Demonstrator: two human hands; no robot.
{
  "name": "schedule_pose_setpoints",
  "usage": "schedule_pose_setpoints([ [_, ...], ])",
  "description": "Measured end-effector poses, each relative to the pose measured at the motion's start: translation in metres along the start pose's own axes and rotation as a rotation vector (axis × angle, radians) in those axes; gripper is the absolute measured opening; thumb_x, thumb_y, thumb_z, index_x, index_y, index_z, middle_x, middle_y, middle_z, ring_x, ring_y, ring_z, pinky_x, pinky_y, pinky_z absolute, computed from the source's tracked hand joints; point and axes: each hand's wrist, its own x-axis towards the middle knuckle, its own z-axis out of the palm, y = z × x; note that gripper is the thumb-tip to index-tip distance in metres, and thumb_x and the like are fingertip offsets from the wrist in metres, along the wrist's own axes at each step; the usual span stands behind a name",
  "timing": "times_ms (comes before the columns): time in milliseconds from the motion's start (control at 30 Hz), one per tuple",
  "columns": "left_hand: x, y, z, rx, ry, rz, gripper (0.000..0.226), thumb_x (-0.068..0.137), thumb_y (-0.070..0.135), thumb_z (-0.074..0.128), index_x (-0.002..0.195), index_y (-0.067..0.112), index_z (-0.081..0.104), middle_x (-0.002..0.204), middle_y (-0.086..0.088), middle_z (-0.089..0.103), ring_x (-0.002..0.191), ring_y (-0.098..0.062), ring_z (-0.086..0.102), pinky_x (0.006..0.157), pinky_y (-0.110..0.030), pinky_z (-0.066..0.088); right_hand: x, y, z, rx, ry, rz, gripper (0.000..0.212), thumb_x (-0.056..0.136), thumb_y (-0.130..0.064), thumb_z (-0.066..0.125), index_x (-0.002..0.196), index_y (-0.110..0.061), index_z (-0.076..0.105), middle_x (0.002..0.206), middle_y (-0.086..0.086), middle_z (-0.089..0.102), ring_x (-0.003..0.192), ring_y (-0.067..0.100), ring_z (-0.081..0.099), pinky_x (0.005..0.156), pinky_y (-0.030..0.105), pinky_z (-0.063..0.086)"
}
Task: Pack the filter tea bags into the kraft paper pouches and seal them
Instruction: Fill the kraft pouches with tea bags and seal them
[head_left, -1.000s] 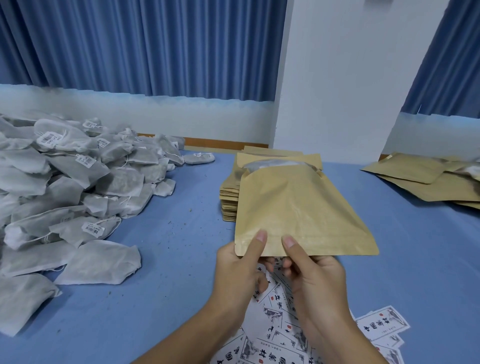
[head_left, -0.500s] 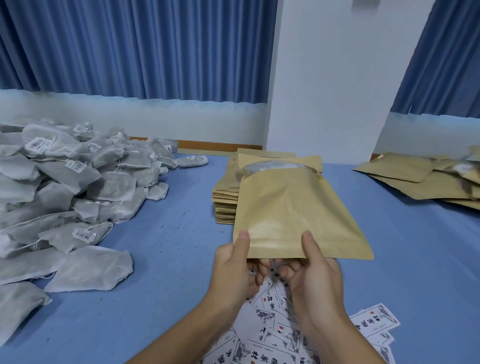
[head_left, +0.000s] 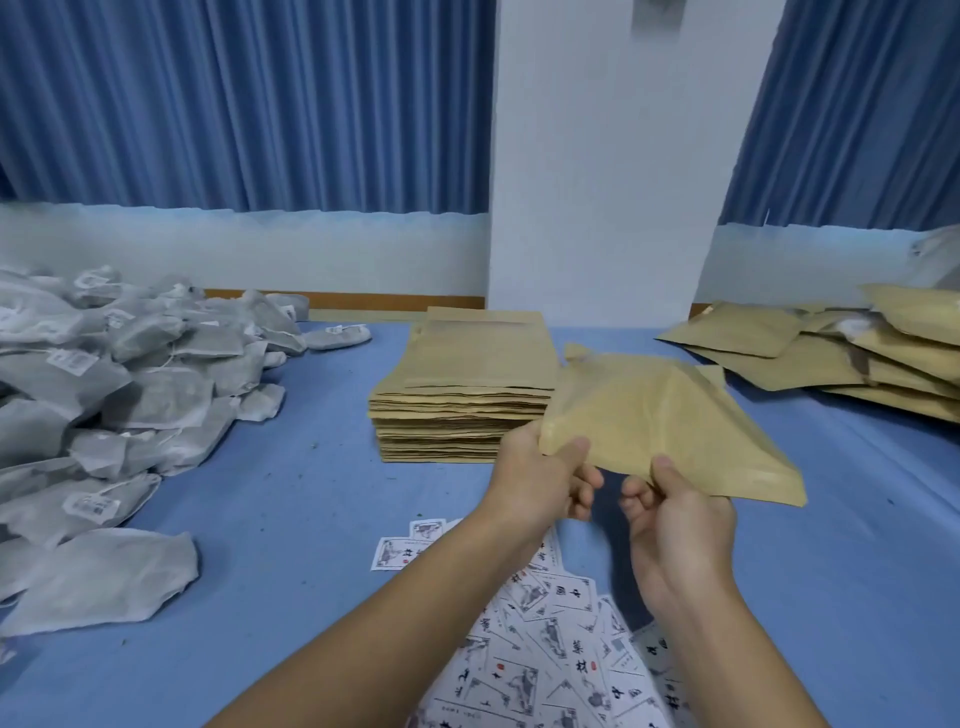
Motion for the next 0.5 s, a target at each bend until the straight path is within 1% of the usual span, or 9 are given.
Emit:
schedule_pose_setpoints([
  [100,0.02,-0.007,0.032,-0.077,-0.015,-0.173,0.009,0.101,0.003,0.052,0.093,0.005,0.057,0.058,-0.006,0.059,0.04,-0.01,0.05,0.04,-0.02,0.042,0.018,-0.009,-0.015,0.07,0.098,0.02,0.012,0.1,-0.001,0.053,0.094,-0.01,0.057,0.077,0.003,0.059,0.048,0.01,0.059,0.049,0.02,0.05],
  [167,0.034,-0.015,0.048,-0.12,0.015,-0.258,0.014,0.101,0.001,0.051,0.089,0.004,0.057,0.058,-0.008,0.059,0.04,-0.009,0.052,0.041,-0.018,0.044,0.027,-0.012,-0.023,0.067,0.133,0.067,0.005,0.099,-0.003,0.057,0.097,-0.008,0.059,0.08,0.005,0.065,0.052,0.01,0.065,0.05,0.02,0.052],
  [200,0.04,-0.02,0.056,-0.134,0.036,-0.286,0.014,0.101,0.001,0.051,0.089,0.003,0.056,0.058,-0.009,0.06,0.039,-0.009,0.054,0.041,-0.017,0.045,0.031,-0.013,-0.026,0.049,0.139,0.105,0.003,0.098,-0.004,0.058,0.095,-0.005,0.058,0.074,0.007,0.067,0.051,0.01,0.066,0.048,0.019,0.052],
  [267,0.049,-0.029,0.067,-0.139,0.078,-0.329,0.011,0.101,0.001,0.051,0.093,-0.001,0.057,0.061,-0.011,0.061,0.039,-0.009,0.057,0.041,-0.016,0.047,0.037,-0.014,-0.029,0.022,0.144,0.186,0.011,0.097,-0.002,0.058,0.087,-0.002,0.058,0.057,0.007,0.064,0.044,0.01,0.062,0.042,0.018,0.049],
  [333,0.056,-0.036,0.076,-0.173,0.113,-0.358,0.01,0.101,-0.001,0.052,0.094,-0.005,0.058,0.072,-0.015,0.066,0.044,-0.011,0.062,0.044,-0.016,0.05,0.041,-0.014,-0.031,0.044,0.174,0.213,0.013,0.095,0.005,0.055,0.084,0.0,0.059,0.054,0.008,0.064,0.044,0.01,0.062,0.042,0.017,0.047],
  [367,0.061,-0.039,0.079,-0.22,0.115,-0.365,0.009,0.1,-0.002,0.052,0.096,-0.006,0.059,0.085,-0.018,0.07,0.054,-0.013,0.066,0.051,-0.017,0.054,0.044,-0.014,-0.032,0.085,0.189,0.2,0.01,0.094,0.009,0.054,0.089,0.002,0.06,0.061,0.01,0.068,0.052,0.011,0.067,0.048,0.017,0.051],
  [433,0.067,-0.041,0.081,-0.334,0.078,-0.356,0.018,0.102,0.002,0.051,0.116,-0.006,0.06,0.124,-0.018,0.067,0.096,-0.018,0.069,0.083,-0.023,0.057,0.051,-0.011,-0.034,0.174,0.182,0.176,0.018,0.095,0.012,0.049,0.103,-0.002,0.058,0.084,0.011,0.069,0.078,0.014,0.07,0.076,0.022,0.055],
  [467,0.067,-0.039,0.081,-0.372,0.054,-0.358,0.028,0.104,0.006,0.05,0.13,-0.004,0.055,0.139,-0.016,0.058,0.118,-0.02,0.061,0.099,-0.029,0.052,0.055,-0.009,-0.035,0.196,0.146,0.187,0.022,0.097,0.011,0.045,0.103,-0.007,0.056,0.089,0.007,0.063,0.083,0.012,0.064,0.086,0.023,0.051],
  [500,0.065,-0.039,0.079,-0.399,0.018,-0.362,0.037,0.106,0.009,0.047,0.141,-0.001,0.047,0.148,-0.015,0.05,0.134,-0.024,0.05,0.11,-0.034,0.044,0.058,-0.007,-0.035,0.203,0.098,0.204,0.024,0.099,0.01,0.042,0.102,-0.009,0.055,0.09,0.005,0.056,0.085,0.01,0.059,0.091,0.024,0.048],
])
